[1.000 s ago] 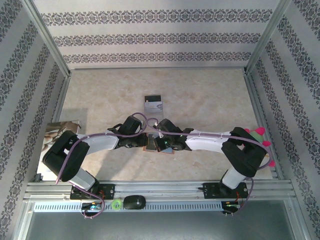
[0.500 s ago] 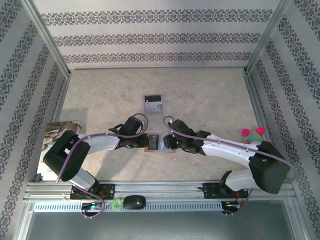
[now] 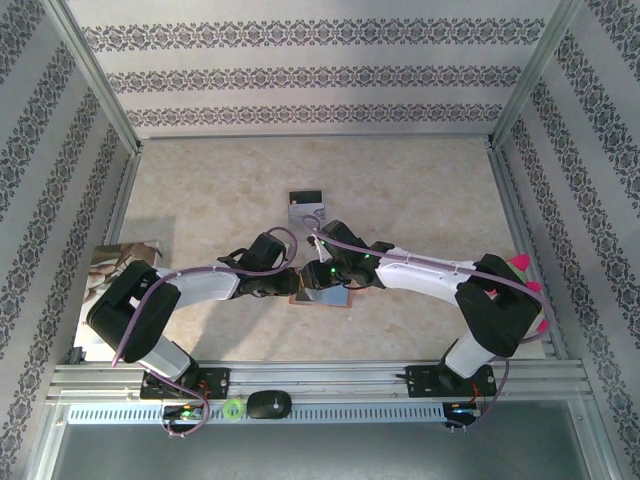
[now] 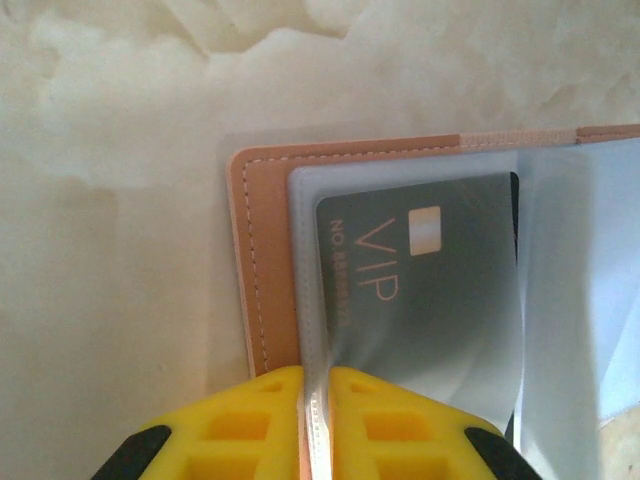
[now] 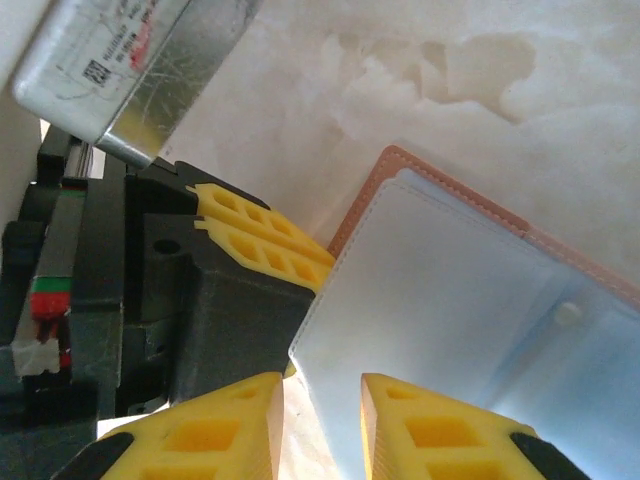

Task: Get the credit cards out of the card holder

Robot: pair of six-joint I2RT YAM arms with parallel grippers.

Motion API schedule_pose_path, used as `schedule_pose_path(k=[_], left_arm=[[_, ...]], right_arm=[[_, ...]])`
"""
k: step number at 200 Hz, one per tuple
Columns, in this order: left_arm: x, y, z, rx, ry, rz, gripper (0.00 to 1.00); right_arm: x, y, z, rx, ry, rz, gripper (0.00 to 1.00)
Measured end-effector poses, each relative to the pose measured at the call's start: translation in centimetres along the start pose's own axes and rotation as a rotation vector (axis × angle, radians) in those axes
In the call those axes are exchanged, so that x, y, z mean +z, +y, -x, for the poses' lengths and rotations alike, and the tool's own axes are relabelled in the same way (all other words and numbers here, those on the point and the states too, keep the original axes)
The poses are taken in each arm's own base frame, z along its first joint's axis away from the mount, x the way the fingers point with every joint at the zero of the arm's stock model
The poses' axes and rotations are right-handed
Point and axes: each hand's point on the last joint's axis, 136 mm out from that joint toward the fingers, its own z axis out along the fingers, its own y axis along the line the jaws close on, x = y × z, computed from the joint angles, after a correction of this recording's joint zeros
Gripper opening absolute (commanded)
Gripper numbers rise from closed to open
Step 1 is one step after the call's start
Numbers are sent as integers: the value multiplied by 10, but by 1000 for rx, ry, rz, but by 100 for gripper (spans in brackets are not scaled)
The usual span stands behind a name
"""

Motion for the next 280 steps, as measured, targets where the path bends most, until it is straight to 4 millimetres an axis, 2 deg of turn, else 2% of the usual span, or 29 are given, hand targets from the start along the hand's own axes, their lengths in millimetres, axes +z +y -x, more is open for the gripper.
schedule_pose_path(k=[15, 39, 67, 83, 114, 154, 181, 241, 280], left_arm=[[1, -1, 0, 2, 2, -1, 14], [1, -2, -1, 8, 5, -3, 18], [0, -2, -2, 17, 15, 1, 23], [-2, -2, -4, 19, 25, 7, 25], [-5, -3, -10, 21, 50, 18, 26], [-7, -7, -12, 25, 71, 26, 26], [-12, -15, -9, 35, 68, 17, 27], [-15, -26, -8, 53, 79, 11, 29], [-15, -58, -1, 98, 82, -47, 29]], right_arm=[[-2, 4, 4, -3, -4, 9, 28], [-6, 5, 10, -10, -27, -4, 37], [-20, -8, 14, -14, -71, -81, 37], [-28, -22, 13, 3, -92, -120, 37], [-32, -55, -3, 52, -84, -218, 35], [-34, -78, -25, 90, -56, -287, 33], [-34, -88, -34, 112, -44, -311, 29], [-31, -99, -51, 124, -13, -333, 26], [-29, -104, -55, 135, -19, -344, 24]])
